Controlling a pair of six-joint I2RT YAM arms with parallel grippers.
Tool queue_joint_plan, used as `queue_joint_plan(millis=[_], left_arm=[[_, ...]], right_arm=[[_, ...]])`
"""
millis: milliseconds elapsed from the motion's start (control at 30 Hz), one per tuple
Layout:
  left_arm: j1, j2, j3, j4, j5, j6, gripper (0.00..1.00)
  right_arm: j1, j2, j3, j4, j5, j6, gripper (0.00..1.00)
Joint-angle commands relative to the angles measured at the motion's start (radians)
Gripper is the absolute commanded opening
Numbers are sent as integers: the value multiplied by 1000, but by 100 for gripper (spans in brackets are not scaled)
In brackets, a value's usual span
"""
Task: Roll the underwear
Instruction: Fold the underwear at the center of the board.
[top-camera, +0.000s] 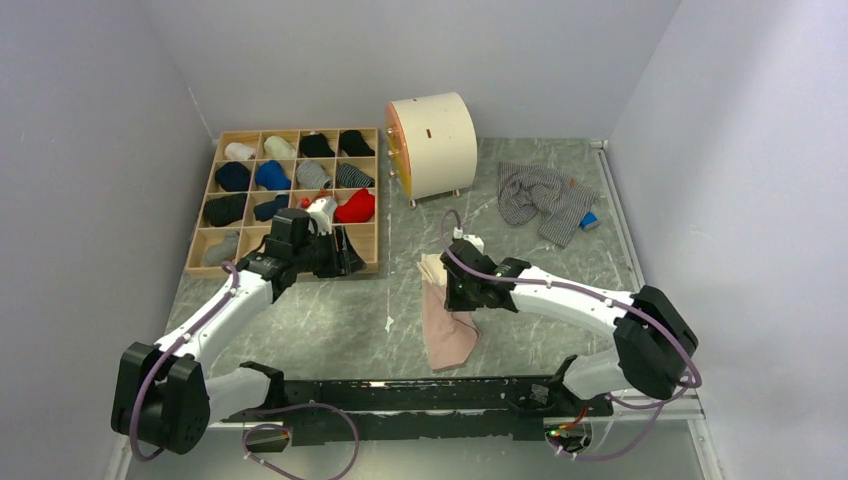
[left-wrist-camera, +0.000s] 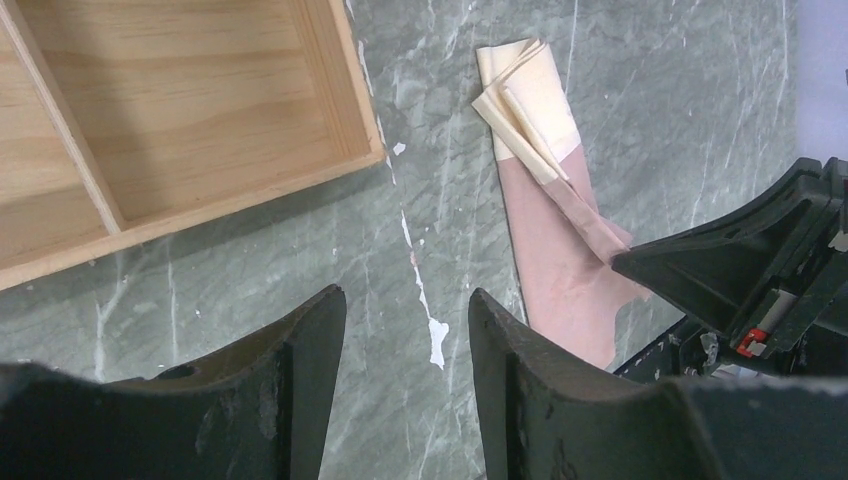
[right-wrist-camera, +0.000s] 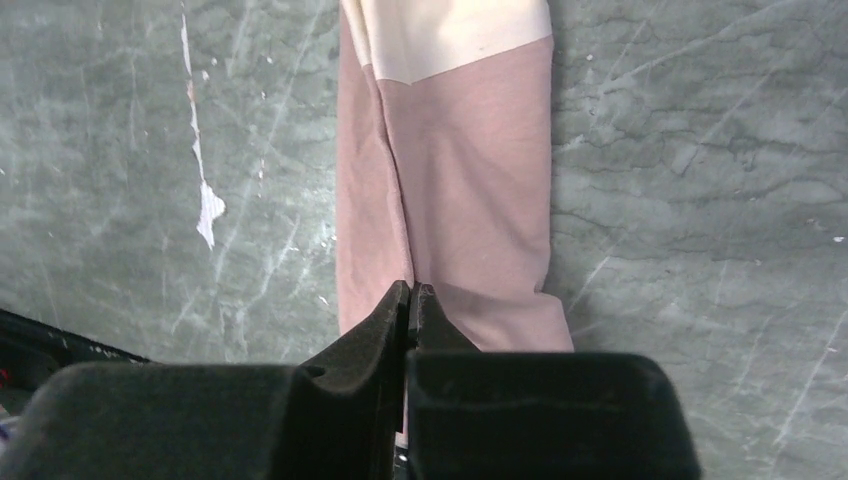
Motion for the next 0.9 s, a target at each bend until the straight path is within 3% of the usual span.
queue_joint_plan(millis=[0, 267, 567, 867], left_arm=[[2, 12, 29, 32, 32, -8, 54], [-38, 85, 20, 141, 138, -50, 57], [-226, 285, 130, 159, -49, -171, 60], [-289, 475, 169, 238, -168, -329, 57]], right_arm=[[55, 33, 69, 4, 108, 135, 3], [103, 105, 96, -20, 136, 196, 3], [104, 73, 0, 120, 56, 203, 5], [99, 116, 3, 134, 73, 194, 6]])
